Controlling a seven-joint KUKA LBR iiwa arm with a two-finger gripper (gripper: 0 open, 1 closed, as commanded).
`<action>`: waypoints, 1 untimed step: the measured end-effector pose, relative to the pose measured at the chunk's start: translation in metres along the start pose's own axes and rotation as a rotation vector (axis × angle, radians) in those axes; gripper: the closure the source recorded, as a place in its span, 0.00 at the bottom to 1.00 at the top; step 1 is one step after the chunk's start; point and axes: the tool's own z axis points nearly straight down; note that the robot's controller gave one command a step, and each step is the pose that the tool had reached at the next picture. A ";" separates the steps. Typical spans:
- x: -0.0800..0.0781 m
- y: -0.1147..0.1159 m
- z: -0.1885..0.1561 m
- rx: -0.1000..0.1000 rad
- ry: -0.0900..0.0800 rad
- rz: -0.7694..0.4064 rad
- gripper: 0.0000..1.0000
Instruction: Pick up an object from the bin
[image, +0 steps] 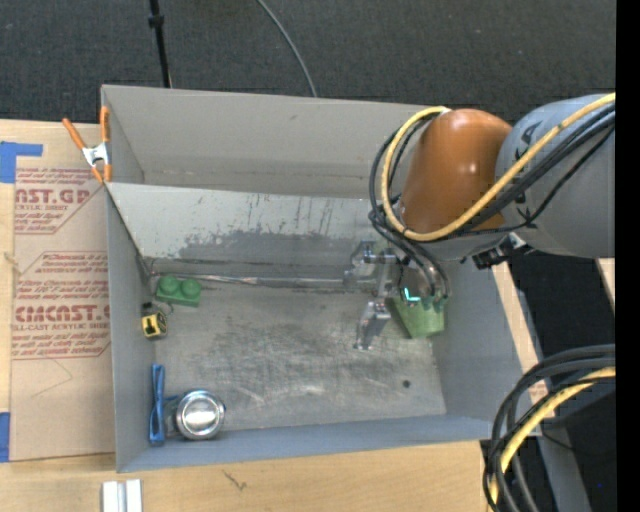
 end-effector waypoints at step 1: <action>0.077 0.076 0.086 -0.001 0.000 -0.189 0.00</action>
Offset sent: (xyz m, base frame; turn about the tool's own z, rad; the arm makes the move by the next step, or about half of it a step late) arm -0.0752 0.0729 -0.0823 -0.1838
